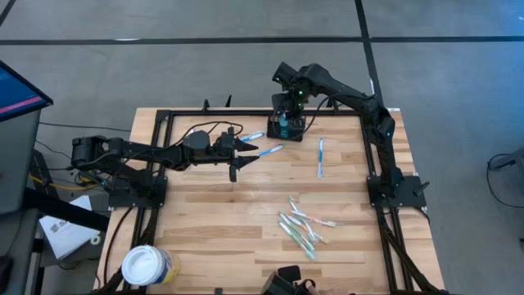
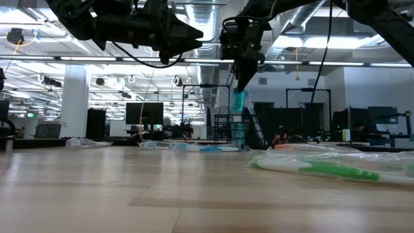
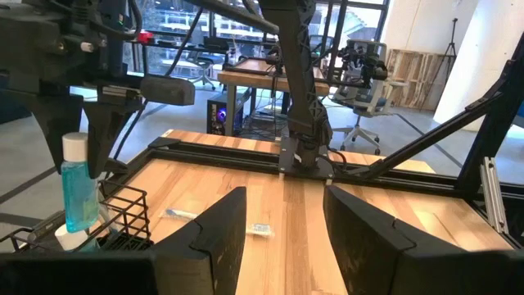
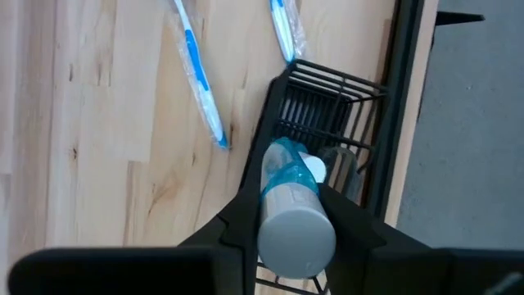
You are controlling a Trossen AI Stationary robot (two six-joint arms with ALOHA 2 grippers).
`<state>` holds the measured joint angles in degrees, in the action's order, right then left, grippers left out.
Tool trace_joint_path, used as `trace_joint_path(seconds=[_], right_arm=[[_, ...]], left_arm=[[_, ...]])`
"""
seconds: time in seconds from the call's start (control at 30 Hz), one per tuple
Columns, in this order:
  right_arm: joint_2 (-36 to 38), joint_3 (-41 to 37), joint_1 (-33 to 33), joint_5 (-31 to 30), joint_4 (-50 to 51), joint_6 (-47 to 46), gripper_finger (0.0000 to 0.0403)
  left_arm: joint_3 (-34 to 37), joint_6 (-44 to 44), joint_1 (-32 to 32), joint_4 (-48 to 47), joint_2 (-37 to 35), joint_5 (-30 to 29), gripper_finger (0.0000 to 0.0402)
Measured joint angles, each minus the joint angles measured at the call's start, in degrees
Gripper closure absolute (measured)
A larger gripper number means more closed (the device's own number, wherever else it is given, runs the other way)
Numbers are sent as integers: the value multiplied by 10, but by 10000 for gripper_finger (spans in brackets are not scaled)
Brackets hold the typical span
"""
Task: Pick & Place toothbrushing station
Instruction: Put the mouthwash into the mesh organizer
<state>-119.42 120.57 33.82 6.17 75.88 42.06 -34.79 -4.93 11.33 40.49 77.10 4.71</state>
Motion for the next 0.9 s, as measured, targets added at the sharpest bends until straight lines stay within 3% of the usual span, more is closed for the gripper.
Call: trace_joint_path(seconds=[0.9], right_arm=[[-28,1,1,0,17,-1,318]], left_arm=[[0,0,0,0,0,0,245]])
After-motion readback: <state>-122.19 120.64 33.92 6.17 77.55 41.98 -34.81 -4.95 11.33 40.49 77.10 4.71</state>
